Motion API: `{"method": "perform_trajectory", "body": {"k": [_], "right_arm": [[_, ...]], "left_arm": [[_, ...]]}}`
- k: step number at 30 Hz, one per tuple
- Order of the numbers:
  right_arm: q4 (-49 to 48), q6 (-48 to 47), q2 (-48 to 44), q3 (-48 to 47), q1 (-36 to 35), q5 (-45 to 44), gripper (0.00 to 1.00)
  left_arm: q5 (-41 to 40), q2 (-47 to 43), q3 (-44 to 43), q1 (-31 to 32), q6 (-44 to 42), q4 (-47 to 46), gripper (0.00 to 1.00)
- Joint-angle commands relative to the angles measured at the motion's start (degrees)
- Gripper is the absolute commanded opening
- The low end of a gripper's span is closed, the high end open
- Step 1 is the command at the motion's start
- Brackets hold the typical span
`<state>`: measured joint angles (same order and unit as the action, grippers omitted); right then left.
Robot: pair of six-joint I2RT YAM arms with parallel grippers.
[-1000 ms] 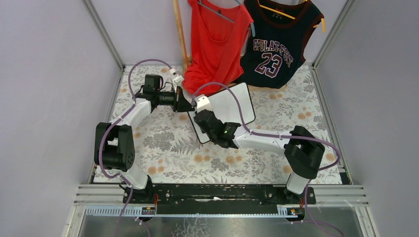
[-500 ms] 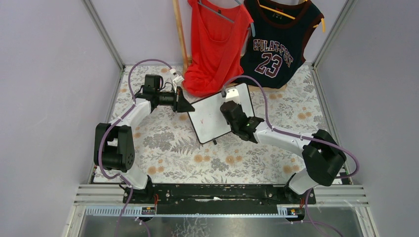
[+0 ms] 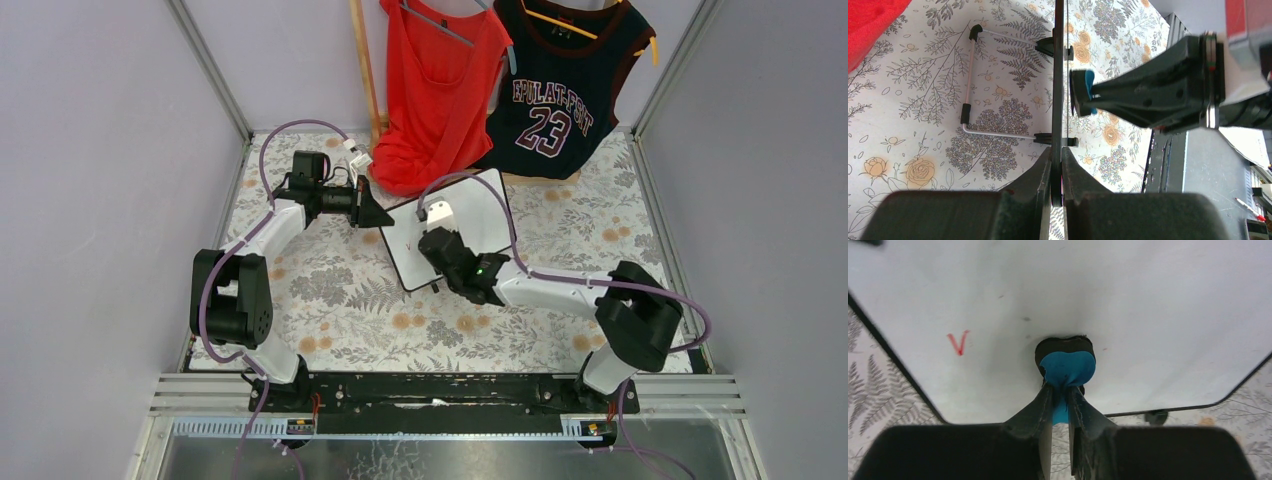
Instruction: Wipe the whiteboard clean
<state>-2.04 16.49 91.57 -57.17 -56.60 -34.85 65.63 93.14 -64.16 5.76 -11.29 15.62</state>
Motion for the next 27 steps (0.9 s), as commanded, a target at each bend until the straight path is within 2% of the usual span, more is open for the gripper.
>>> {"method": "perform_trajectory", "body": {"k": [1, 6, 11, 16, 21, 27], "right_arm": [[-2.8, 3.0, 1.2, -2.5, -2.4, -0.7, 0.0], [-2.0, 3.4, 1.8, -1.3, -0.8, -2.8, 0.0], [-2.1, 3.7, -0.4, 1.8, 5.6, -1.0, 0.0], [-1.7, 1.6, -2.9, 3.4, 9.2, -1.5, 0.0], [-1.0, 0.8, -4.1, 3.0, 9.6, -1.5, 0.0], [-1.7, 3.4, -3.8, 1.0, 8.0, 4.0, 0.0]], "left_arm": [[-1.7, -0.6, -0.1, 0.7, -2.6, 2.5, 0.0], [-1.7, -0.7, -0.3, 0.7, -2.8, 2.6, 0.0], [-1.7, -0.6, 0.1, 0.7, -3.0, 2.7, 0.0], [-1.9, -0.6, 0.3, 0.7, -3.6, 3.3, 0.0], [-2.0, -0.3, 0.3, 0.7, -3.7, 3.3, 0.0], [-1.9, -0.2, 0.2, 0.7, -3.6, 3.3, 0.0]]}}
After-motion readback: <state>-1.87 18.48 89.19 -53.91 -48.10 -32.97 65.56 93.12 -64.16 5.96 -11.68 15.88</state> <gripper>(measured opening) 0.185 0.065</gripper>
